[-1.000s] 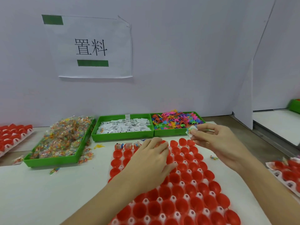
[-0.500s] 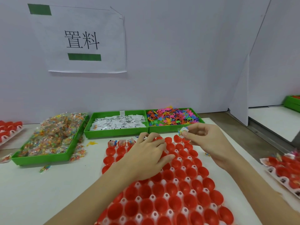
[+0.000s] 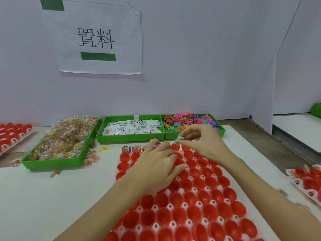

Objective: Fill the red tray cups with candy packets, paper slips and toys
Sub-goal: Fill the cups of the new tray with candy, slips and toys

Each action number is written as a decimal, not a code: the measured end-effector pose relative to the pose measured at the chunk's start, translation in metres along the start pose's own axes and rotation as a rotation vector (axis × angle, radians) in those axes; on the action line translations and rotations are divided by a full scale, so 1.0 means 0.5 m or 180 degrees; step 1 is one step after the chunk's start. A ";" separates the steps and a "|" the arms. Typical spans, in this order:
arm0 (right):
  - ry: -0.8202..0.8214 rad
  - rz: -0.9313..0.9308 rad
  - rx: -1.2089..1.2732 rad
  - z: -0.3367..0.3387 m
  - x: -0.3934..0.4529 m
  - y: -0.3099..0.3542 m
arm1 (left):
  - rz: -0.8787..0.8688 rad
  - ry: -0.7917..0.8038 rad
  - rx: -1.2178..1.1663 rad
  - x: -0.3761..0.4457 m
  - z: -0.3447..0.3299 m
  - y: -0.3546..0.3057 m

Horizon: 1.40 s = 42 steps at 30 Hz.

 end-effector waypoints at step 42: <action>0.0913 0.0130 -0.1382 -0.045 0.070 0.017 | -0.0186 0.0338 0.0098 0.018 -0.004 0.019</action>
Point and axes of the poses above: each hand's wrist, its own x-axis towards the middle knuckle, its own z-axis out of the back of the hand, y = z × x, the point moved 6 cm from there along x, towards the middle knuckle, and after that the axes turned 11 degrees about y, right-handed, at the moved point
